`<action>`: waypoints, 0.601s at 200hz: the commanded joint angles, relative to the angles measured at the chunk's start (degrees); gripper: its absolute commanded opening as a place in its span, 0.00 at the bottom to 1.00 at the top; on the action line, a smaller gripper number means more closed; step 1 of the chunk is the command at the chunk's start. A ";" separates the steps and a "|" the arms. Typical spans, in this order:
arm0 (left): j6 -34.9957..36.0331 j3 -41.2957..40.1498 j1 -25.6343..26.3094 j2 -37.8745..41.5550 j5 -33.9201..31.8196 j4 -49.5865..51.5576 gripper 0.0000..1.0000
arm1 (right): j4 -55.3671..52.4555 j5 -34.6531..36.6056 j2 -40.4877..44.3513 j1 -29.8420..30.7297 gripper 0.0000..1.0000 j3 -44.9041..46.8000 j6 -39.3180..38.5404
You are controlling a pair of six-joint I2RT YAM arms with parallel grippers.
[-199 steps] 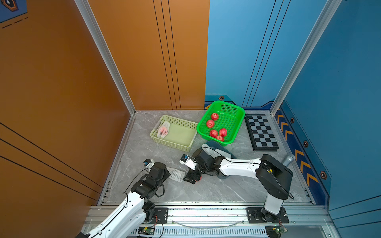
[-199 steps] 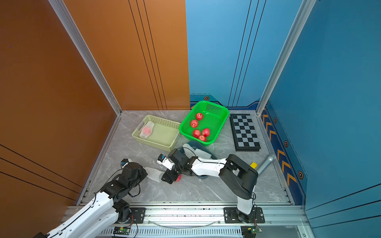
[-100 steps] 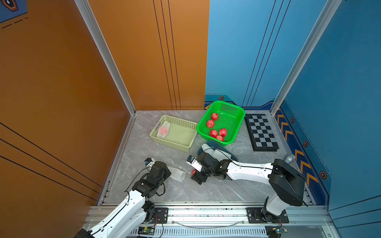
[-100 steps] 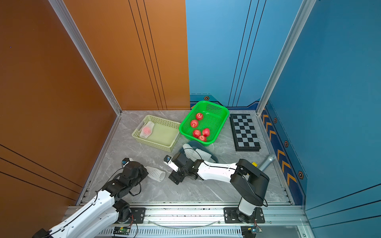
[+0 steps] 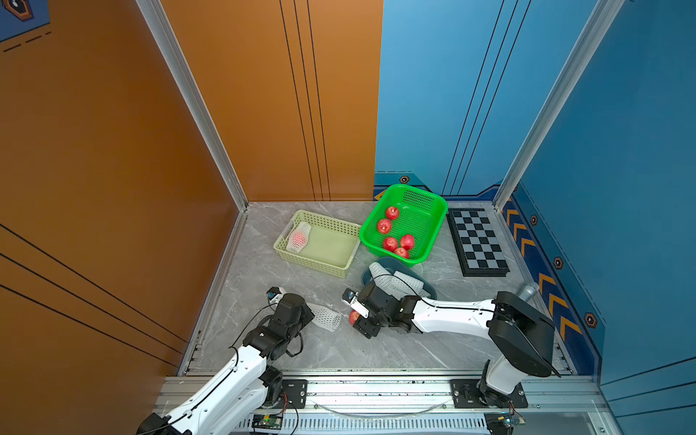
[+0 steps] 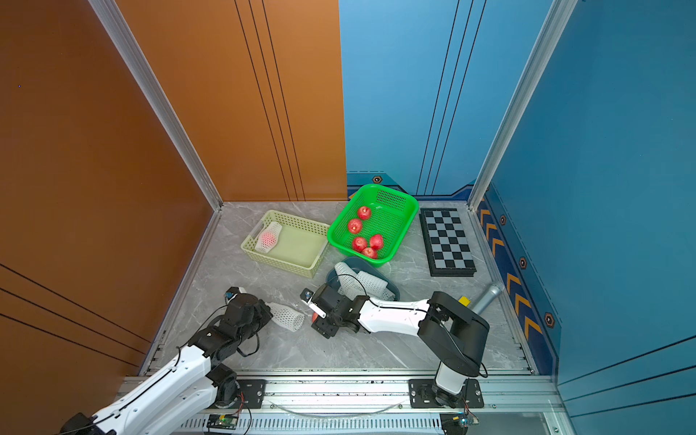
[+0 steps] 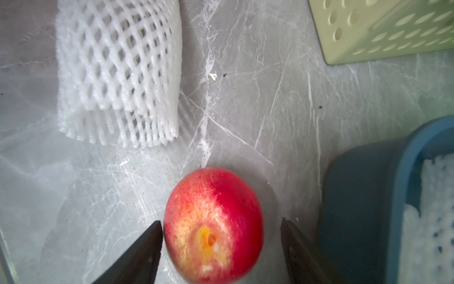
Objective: Remove foam nets from apples
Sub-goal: Pick up the apple from the center of the board.
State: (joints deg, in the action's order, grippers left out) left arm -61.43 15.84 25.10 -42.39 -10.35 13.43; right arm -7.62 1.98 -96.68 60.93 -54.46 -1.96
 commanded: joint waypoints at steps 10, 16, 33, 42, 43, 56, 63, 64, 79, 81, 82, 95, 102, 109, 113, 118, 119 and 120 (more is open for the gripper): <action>3.00 2.31 -0.67 -0.93 2.35 -1.83 0.00 | -2.23 1.84 0.93 0.33 0.60 -1.49 -0.94; 3.11 2.45 -0.67 -1.09 2.44 -1.99 0.00 | -2.23 1.81 1.57 0.37 0.58 -1.45 -1.03; 3.57 2.53 -0.67 -1.37 2.49 -2.14 0.00 | -2.59 1.78 3.28 0.07 0.57 -1.79 -0.87; 3.92 2.57 -0.67 -1.69 2.68 -2.15 0.00 | -2.86 1.15 4.33 -0.38 0.57 -2.14 -0.64; 3.98 2.60 -0.71 -1.67 2.69 -2.17 0.00 | -2.85 1.04 4.45 -0.42 0.57 -2.19 -0.62; 4.75 3.12 -0.84 -2.52 3.35 -2.09 0.00 | -2.86 -0.52 5.96 -1.33 0.55 -2.45 -0.14; 5.19 3.59 -0.89 -3.31 3.75 -2.16 0.00 | -2.88 -1.34 6.69 -1.90 0.54 -2.68 0.16; 5.27 3.63 -0.91 -3.40 3.80 -2.13 0.00 | -2.91 -1.44 6.82 -2.02 0.54 -2.72 0.18; 6.25 4.58 -0.85 -4.56 4.58 -4.12 0.00 | -2.90 -3.19 8.28 -3.90 0.54 -3.15 0.93; 6.41 4.74 -0.85 -4.68 4.69 -4.18 0.00 | -2.92 -3.51 8.45 -4.24 0.54 -3.23 1.02; 6.45 4.73 -0.85 -4.74 4.75 -4.19 0.00 | -2.93 -3.58 8.53 -4.37 0.54 -3.26 1.05; 7.46 5.46 -0.76 -5.35 5.15 -4.12 0.00 | -2.92 -4.66 9.95 -6.58 0.54 -3.59 1.69; 8.16 5.89 -0.76 -5.57 5.32 -4.07 0.00 | -2.96 -5.24 10.64 -8.33 0.55 -3.77 2.15; 8.86 6.31 -0.71 -5.81 5.47 -3.82 0.00 | -3.20 -5.49 11.31 -10.09 0.55 -4.07 2.30; 9.35 6.62 -0.65 -6.01 5.58 -3.70 0.00 | -3.35 -5.50 11.69 -11.17 0.55 -4.03 2.37; 10.04 7.01 -0.67 -6.23 5.81 -3.56 0.00 | -3.50 -5.64 12.18 -12.54 0.55 -4.15 2.39; 10.16 7.10 -0.67 -6.27 5.84 -3.53 0.00 | -3.52 -5.66 12.24 -12.87 0.56 -4.16 2.39; 10.31 7.19 -0.67 -6.33 5.90 -3.47 0.00 | -3.53 -5.66 12.28 -13.17 0.56 -4.21 2.39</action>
State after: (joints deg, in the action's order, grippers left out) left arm -55.27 20.49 24.77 -48.05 -6.35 10.24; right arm -9.47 -1.67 -86.87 52.75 -57.06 -1.23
